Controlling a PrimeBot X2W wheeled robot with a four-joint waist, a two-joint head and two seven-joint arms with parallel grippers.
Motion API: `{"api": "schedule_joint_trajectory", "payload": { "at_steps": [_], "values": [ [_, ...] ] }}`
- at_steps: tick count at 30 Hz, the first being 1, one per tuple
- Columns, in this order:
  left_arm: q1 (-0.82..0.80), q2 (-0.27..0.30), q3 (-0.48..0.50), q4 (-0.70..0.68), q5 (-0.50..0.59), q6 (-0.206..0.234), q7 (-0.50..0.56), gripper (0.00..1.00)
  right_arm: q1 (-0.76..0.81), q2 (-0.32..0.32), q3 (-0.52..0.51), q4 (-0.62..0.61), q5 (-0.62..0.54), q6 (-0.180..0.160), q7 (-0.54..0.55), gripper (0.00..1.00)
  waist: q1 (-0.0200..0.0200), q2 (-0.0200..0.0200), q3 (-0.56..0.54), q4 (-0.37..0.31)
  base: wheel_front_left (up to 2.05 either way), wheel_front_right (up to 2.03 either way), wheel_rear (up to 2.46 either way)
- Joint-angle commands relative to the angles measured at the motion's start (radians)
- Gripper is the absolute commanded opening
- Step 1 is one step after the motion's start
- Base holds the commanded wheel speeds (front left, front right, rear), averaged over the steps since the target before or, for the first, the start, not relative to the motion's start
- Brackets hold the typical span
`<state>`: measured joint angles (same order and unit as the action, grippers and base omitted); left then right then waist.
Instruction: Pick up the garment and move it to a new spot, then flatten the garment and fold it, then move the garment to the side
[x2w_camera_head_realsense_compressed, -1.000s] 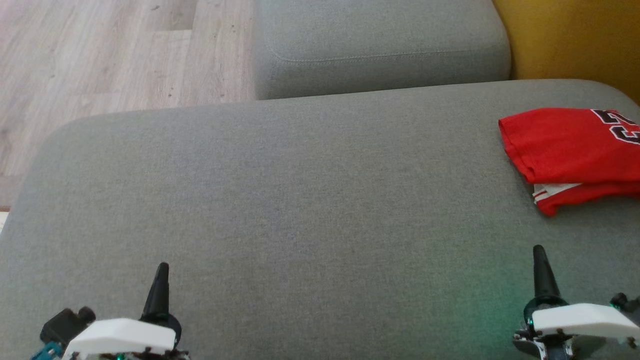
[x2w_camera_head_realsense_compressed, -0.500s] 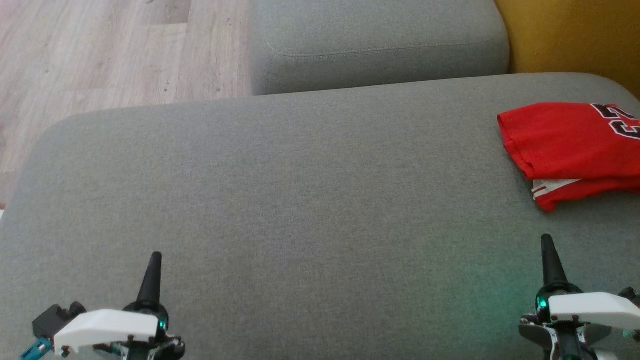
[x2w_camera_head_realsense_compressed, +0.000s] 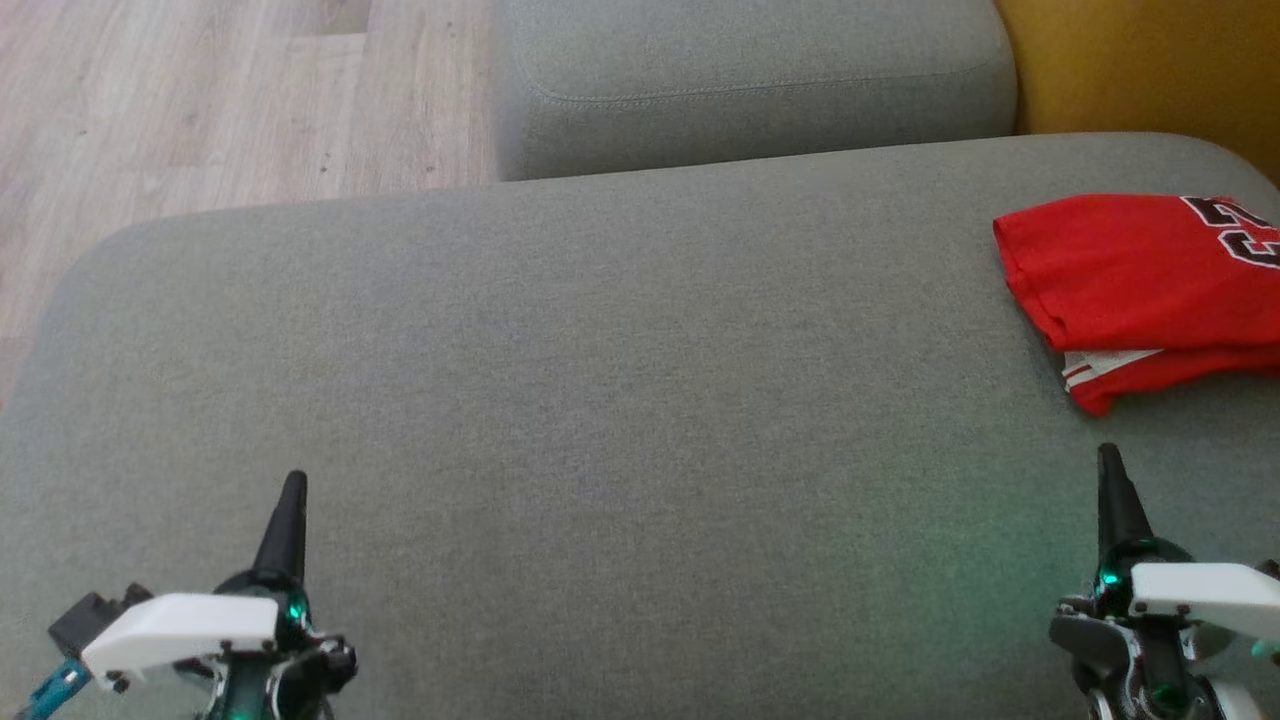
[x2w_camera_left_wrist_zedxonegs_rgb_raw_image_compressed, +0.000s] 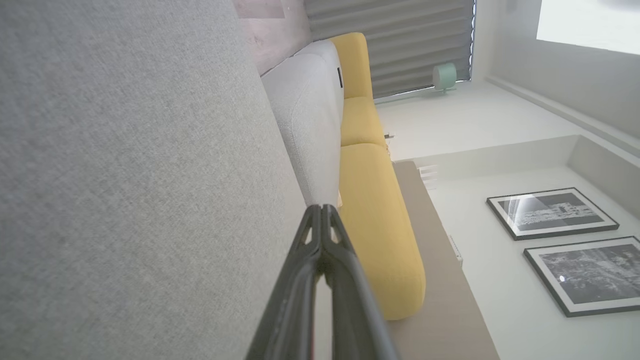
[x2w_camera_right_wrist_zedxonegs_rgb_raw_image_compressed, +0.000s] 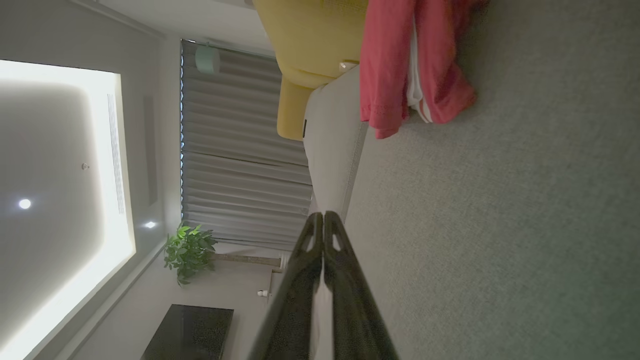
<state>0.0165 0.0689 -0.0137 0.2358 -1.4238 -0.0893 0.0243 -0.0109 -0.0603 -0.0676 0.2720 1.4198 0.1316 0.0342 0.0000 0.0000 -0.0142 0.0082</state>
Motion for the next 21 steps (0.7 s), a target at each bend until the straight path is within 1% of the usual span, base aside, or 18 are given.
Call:
{"api": "schedule_joint_trajectory", "payload": {
  "at_steps": [1, 17, 21],
  "values": [
    [-0.067, 0.014, 0.042, -0.024, -0.029, -0.010, 0.007, 0.00, -0.057, -0.012, 0.013, -0.031, 0.030, -0.001, 0.009, 0.00, 0.0000, 0.0000, 0.001, -0.001, 0.00, 0.00, 0.00],
    [-0.121, 0.011, 0.086, 0.007, -0.219, -0.041, 0.056, 0.00, -0.094, -0.010, -0.018, -0.029, 0.211, -0.001, 0.057, 0.00, 0.0000, 0.0000, 0.017, -0.008, 0.00, 0.00, 0.00],
    [-0.121, 0.010, 0.088, 0.008, -0.218, -0.041, 0.057, 0.00, -0.095, -0.009, -0.020, -0.029, 0.211, -0.001, 0.058, 0.00, 0.0000, 0.0000, 0.017, -0.008, 0.00, 0.00, 0.00]
  ]
}}
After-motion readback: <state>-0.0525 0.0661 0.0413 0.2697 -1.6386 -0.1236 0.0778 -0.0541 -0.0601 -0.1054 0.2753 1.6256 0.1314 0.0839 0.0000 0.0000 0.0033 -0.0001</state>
